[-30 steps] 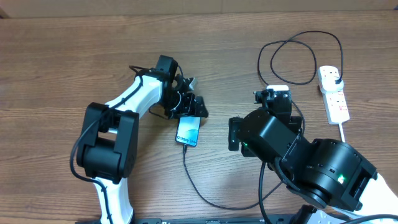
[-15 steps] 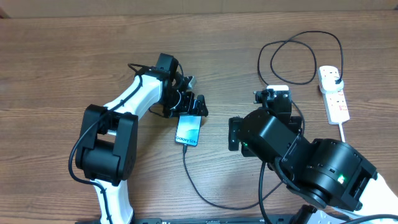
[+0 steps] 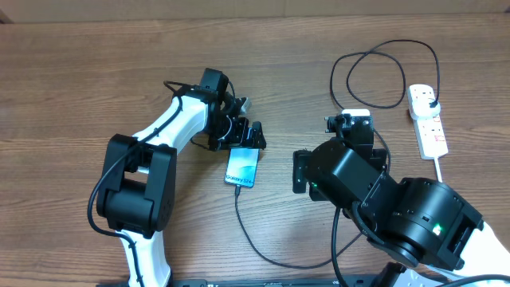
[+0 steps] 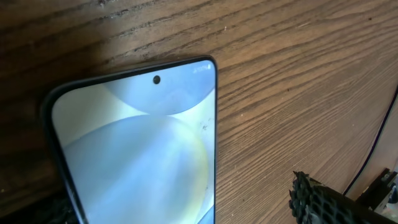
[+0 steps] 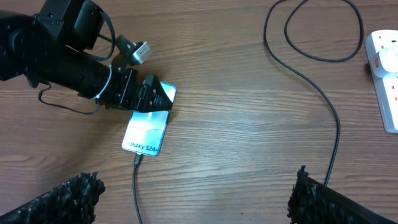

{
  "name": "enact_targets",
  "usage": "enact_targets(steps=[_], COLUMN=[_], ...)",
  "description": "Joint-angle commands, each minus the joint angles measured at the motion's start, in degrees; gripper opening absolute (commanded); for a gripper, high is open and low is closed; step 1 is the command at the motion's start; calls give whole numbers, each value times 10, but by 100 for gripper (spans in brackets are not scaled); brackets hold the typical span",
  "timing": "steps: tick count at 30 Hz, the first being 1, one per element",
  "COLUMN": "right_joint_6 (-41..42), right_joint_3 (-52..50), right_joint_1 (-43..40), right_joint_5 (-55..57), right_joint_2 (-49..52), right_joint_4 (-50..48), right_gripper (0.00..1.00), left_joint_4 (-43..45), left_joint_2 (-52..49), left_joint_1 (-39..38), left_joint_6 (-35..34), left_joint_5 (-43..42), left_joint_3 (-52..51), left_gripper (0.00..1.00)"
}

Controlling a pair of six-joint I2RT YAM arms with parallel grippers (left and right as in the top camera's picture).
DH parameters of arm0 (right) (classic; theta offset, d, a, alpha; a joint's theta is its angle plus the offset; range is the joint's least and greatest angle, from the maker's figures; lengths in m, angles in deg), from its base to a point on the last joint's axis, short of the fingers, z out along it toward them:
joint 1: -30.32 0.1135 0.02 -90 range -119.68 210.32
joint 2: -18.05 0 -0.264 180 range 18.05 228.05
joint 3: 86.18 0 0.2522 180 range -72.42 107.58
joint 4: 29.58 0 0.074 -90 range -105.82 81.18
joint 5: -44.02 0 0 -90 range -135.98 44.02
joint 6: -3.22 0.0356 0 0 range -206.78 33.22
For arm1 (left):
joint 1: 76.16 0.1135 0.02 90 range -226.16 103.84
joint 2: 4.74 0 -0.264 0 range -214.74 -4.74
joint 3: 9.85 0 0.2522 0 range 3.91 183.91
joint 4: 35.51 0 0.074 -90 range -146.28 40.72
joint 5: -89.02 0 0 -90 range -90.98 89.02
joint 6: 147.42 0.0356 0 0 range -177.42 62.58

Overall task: Plug charger to phone and switch on socket
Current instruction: 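Open the left gripper to release the phone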

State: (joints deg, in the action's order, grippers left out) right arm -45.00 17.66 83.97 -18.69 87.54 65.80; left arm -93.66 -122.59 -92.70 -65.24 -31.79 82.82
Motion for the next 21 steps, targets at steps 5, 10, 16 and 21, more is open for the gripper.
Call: enact_targets(steps=[5,10,16,21], right_joint_6=[2,2,2,2], right_joint_3=[10,10,10,10], right_joint_1=[-1,-1,-1,-1], right_joint_5=[8,8,8,7], right_joint_2=[-6,-6,-6,-2], right_joint_4=[-3,-3,-3,-7], right_gripper=[100,100,100,100], left_joint_4=[-6,-6,-6,-9], left_joint_2=[-37,-37,-37,-37], left_joint_1=[4,4,4,4], left_joint_6=[-72,-76,-76,-76], left_joint_5=[147,149,150,150], left_joint_3=[-23,-23,-23,-23], left_gripper=[100,100,100,100])
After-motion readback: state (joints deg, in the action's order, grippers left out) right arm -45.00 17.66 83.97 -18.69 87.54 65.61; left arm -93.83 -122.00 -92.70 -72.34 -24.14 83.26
